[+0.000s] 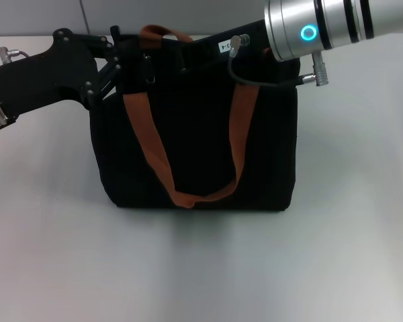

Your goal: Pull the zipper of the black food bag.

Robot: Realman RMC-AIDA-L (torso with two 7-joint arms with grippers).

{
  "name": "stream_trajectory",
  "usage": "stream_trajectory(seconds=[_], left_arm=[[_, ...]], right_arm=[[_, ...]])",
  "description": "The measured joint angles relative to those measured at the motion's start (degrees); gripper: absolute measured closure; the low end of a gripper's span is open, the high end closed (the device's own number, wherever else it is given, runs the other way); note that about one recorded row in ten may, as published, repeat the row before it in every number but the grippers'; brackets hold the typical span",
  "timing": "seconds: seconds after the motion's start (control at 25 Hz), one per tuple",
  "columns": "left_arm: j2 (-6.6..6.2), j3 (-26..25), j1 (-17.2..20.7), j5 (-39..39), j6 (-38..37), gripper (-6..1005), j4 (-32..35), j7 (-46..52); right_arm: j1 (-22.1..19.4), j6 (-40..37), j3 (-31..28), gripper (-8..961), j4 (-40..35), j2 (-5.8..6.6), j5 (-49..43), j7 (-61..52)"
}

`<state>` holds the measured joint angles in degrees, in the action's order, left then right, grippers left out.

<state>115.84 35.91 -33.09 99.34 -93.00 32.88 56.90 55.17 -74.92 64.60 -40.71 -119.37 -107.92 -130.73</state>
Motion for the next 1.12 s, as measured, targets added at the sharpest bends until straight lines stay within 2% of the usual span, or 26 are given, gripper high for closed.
stream_trajectory(seconds=[0.72,1.12], left_arm=[[-0.26,-0.52,1.18,-0.02,1.35,964,-0.19,0.08],[-0.09,-0.5,1.36,-0.03,1.04,968,-0.22,0.07]], right_arm=[[-3.07,-0.99,0.0,955,-4.42,0.06,-0.01,-0.44],[-2.73,-1.11,0.32,930,-4.32,-0.06,-0.01,-0.46]])
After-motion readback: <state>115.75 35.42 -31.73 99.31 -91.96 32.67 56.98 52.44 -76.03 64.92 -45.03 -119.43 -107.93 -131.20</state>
